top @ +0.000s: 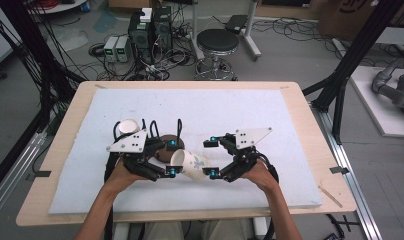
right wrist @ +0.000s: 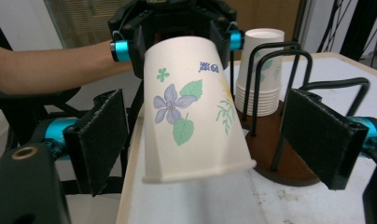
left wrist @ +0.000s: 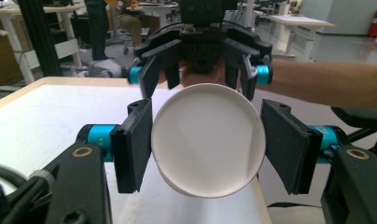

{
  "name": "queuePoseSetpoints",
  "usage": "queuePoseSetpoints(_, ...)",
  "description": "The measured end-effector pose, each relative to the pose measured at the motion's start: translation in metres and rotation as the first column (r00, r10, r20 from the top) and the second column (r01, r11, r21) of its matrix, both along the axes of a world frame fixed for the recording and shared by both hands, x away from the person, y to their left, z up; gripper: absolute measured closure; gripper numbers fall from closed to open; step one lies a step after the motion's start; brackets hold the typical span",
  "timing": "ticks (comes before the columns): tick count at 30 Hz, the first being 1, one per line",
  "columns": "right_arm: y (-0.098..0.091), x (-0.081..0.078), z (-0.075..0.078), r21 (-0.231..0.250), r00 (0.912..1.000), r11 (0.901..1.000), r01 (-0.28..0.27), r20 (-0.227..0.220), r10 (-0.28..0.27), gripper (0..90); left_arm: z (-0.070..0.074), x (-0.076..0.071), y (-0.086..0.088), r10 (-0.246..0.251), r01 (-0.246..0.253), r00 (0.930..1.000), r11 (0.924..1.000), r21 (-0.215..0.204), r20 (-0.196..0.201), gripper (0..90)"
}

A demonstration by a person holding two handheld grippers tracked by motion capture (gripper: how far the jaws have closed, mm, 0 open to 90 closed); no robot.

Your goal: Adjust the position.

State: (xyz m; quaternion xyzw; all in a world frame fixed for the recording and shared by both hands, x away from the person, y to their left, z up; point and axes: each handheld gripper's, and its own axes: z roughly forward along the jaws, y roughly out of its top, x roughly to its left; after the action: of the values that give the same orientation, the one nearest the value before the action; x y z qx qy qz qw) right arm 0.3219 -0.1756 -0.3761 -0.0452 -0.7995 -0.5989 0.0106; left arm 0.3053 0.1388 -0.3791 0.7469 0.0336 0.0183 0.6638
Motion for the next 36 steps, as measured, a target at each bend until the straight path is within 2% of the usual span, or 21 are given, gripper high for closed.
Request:
queuePoseSetpoints(17, 0.030, 0.000, -0.010, -0.055, 0.9986, 0.9972, -0.051, -0.011, 0.051, 15.8, 0.014, -0.001, -0.008, -0.025, 0.025, 0.9993, 0.9997, 0.002, 0.027, 36.5)
queuePoseSetpoints(23, 0.033, 0.000, -0.011, -0.060, 0.9981, 0.9964, -0.060, -0.014, 0.059, 15.8, 0.016, -0.002, -0.007, -0.028, 0.028, 0.9992, 0.9996, -0.002, 0.030, 36.5)
queuePoseSetpoints(24, 0.033, -0.001, -0.011, -0.066, 0.9979, 0.9960, -0.061, -0.027, 0.060, 15.8, 0.016, -0.002, -0.007, -0.028, 0.028, 0.9992, 0.9996, -0.002, 0.030, 36.5)
queuePoseSetpoints(27, 0.035, 0.000, -0.012, -0.070, 0.9979, 0.9955, -0.064, -0.015, 0.063, 16.5, 0.016, -0.002, -0.006, -0.029, 0.029, 0.9990, 0.9996, -0.003, 0.034, 36.5)
queuePoseSetpoints(29, 0.036, 0.000, -0.013, -0.076, 0.9977, 0.9950, -0.066, -0.019, 0.064, 19.1, 0.016, -0.003, -0.006, -0.030, 0.030, 0.9990, 0.9995, -0.005, 0.032, 36.5)
queuePoseSetpoints(31, 0.036, -0.001, -0.012, -0.080, 0.9971, 0.9939, -0.077, -0.008, 0.076, 25.4, 0.016, -0.002, -0.005, -0.027, 0.027, 0.9992, 0.9996, -0.006, 0.029, 36.6)
queuePoseSetpoints(36, 0.036, -0.002, -0.012, -0.085, 0.9970, 0.9934, -0.077, 0.002, 0.078, 29.2, 0.015, -0.002, -0.003, -0.029, 0.029, 0.9991, 0.9996, -0.001, 0.031, 36.6)
